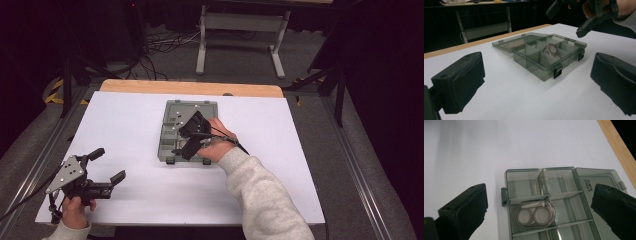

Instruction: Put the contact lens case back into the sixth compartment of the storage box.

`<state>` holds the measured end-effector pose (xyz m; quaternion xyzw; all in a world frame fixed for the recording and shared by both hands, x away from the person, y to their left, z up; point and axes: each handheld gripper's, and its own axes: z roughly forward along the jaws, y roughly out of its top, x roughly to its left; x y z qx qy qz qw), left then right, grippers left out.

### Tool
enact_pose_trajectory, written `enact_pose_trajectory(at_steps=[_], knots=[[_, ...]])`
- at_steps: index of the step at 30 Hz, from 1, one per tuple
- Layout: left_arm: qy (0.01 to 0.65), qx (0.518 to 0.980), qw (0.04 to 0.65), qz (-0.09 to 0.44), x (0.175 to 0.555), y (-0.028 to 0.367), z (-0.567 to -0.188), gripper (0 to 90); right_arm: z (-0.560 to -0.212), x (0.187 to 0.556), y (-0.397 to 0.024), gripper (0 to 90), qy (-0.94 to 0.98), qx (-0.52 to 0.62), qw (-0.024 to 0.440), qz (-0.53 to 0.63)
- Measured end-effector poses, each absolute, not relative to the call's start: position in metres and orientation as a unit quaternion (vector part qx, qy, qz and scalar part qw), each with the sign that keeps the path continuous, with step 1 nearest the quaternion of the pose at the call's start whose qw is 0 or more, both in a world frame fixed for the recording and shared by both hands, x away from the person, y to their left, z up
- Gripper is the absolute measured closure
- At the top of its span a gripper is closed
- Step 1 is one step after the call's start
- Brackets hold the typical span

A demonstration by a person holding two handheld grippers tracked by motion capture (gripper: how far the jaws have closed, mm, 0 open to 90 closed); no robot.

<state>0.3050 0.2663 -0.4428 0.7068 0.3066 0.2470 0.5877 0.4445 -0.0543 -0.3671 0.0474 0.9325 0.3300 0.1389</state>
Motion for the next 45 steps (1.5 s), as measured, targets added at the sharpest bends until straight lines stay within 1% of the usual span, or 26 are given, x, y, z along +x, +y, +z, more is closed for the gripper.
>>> enact_pose_trajectory(at_steps=[7, 20, 22, 33, 45], knots=[[0.305, 0.707, 0.588, 0.248, 0.305, 0.266, -0.443, 0.3, -0.357, 0.435, -0.058, 0.8, 0.928, 0.044, 0.143, 0.341], [0.305, 0.707, 0.588, 0.247, 0.305, 0.266, -0.443, 0.3, -0.351, 0.420, -0.066, 0.7, 0.922, 0.044, 0.147, 0.355], [0.306, 0.706, 0.589, 0.247, 0.305, 0.266, -0.443, 0.3, -0.349, 0.416, -0.068, 0.5, 0.921, 0.050, 0.154, 0.355], [0.308, 0.706, 0.589, 0.245, 0.306, 0.266, -0.444, 0.3, -0.340, 0.401, -0.090, 0.4, 0.908, 0.063, 0.163, 0.380], [0.310, 0.705, 0.587, 0.248, 0.306, 0.266, -0.444, 0.3, -0.335, 0.384, -0.133, 0.4, 0.888, 0.100, 0.184, 0.410]])
